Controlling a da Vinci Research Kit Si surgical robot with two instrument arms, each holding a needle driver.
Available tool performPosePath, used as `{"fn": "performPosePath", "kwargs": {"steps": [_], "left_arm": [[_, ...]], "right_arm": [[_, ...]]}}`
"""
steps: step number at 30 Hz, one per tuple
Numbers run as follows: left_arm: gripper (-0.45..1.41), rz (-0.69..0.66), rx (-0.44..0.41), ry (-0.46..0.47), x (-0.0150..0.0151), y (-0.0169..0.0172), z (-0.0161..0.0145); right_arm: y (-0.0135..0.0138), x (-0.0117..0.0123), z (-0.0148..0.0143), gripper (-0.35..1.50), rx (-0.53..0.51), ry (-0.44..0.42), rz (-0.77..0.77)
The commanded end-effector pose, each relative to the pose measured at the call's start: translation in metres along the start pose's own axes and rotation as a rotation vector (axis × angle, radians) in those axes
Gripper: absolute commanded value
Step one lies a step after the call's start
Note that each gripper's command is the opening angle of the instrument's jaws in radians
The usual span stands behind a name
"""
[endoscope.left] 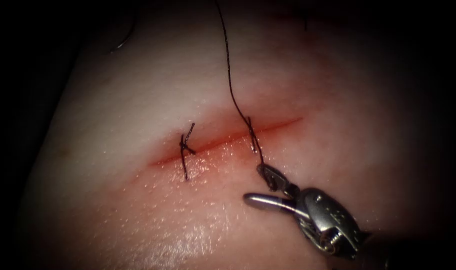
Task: Wound Closure
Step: Pull through loop and down with right hand while tightening upward with left end-effector, then pull working thread taut with left jaws
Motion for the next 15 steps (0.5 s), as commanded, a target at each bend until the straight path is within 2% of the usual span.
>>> {"fn": "performPosePath", "kwargs": {"steps": [1, 4, 8, 11, 15], "left_arm": [[-0.45, -0.010, 0.003, 0.014, 0.0008, -0.0004, 0.0001], [-0.45, -0.061, -0.004, 0.084, 0.0027, -0.0001, -0.0027], [-0.45, -0.107, 0.004, 0.122, 0.0044, -0.0004, -0.0049], [-0.45, -0.156, 0.023, 0.128, 0.0071, -0.0007, -0.0078], [-0.45, -0.160, 0.035, 0.132, 0.0083, 0.0008, -0.0092]], "right_arm": [[0.0000, 0.0001, 0.0006, 1.08, -0.002, -0.003, 0.004], [0.0002, 0.0021, 0.0001, 1.32, -0.015, -0.001, -0.016], [0.0001, 0.0037, -0.0003, 1.30, -0.011, 0.000, -0.043], [0.0001, 0.0059, -0.0006, 1.23, -0.005, -0.009, -0.064], [0.0009, 0.0086, -0.0011, 1.23, 0.004, -0.027, -0.090]]}}
